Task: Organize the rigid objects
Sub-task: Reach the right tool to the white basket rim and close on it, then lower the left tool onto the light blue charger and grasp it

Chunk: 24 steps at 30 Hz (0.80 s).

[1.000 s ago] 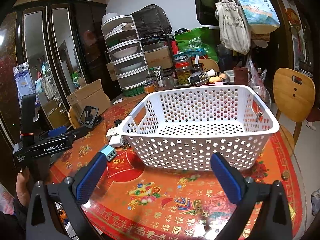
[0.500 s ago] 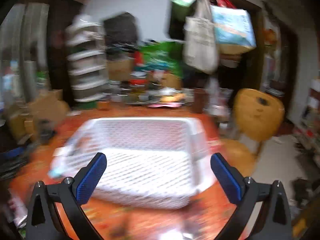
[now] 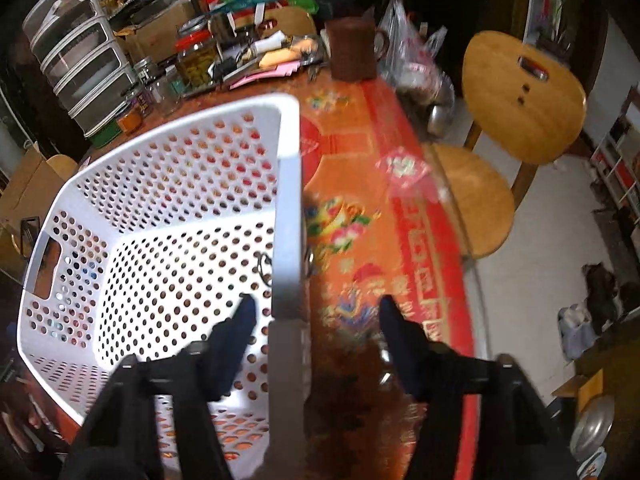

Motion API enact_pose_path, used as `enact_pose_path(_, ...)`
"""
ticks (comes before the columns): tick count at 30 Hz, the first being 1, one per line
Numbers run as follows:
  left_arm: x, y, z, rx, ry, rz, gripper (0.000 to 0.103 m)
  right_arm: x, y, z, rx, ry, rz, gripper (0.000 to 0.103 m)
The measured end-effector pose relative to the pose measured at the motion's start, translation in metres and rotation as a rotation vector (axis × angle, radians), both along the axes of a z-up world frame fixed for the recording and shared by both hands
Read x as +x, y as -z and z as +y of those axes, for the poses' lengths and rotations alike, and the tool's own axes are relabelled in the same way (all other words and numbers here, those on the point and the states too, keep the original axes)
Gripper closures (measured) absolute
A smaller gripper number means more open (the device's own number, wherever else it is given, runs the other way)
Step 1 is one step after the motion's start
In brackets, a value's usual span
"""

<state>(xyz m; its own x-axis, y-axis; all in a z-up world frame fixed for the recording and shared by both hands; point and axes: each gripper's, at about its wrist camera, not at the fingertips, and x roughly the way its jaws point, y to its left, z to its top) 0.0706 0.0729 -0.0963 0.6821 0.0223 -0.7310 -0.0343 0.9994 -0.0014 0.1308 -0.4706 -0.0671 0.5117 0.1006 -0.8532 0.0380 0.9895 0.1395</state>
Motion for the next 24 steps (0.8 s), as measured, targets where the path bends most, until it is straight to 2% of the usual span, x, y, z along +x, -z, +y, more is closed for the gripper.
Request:
enact_pose_path(1, 0.0, 0.003, -0.004, 0.008, 0.009, 0.011, 0.001, 0.0, 0.003, 0.003, -0.001, -0.011, 0.004, 0.054)
enact_pose_path(3, 0.002, 0.01, -0.015, 0.028, 0.034, 0.029, 0.001, -0.001, 0.005, 0.006, -0.019, 0.002, 0.01, 0.078)
enact_pose_path(4, 0.003, 0.015, -0.021, 0.035, 0.048, 0.038, 0.001, 0.0, 0.007, 0.009, -0.02, 0.003, 0.01, 0.081)
enact_pose_path(10, 0.017, 0.036, -0.034, 0.012, 0.078, 0.087, 0.001, -0.005, 0.006, 0.006, 0.03, 0.017, -0.05, 0.084)
enact_pose_path(14, 0.021, 0.041, -0.038, 0.008, 0.079, 0.087, 0.002, -0.01, 0.004, 0.009, 0.014, 0.033, -0.112, 0.084)
enact_pose_path(16, 0.024, 0.044, -0.039, 0.002, 0.078, 0.095, 0.008, -0.013, 0.003, 0.01, 0.014, 0.034, -0.14, 0.084)
enact_pose_path(18, 0.029, 0.048, -0.039, -0.015, 0.078, 0.11, 0.03, -0.013, 0.002, 0.011, 0.011, 0.039, -0.151, 0.084)
enact_pose_path(20, 0.033, 0.053, -0.038, -0.03, 0.081, 0.12, 0.04, -0.012, 0.002, 0.01, 0.022, 0.037, -0.151, 0.084)
enact_pose_path(24, 0.034, 0.052, -0.041, -0.02, 0.078, 0.101, 0.043, -0.011, 0.002, 0.01, 0.026, 0.031, -0.148, 0.084)
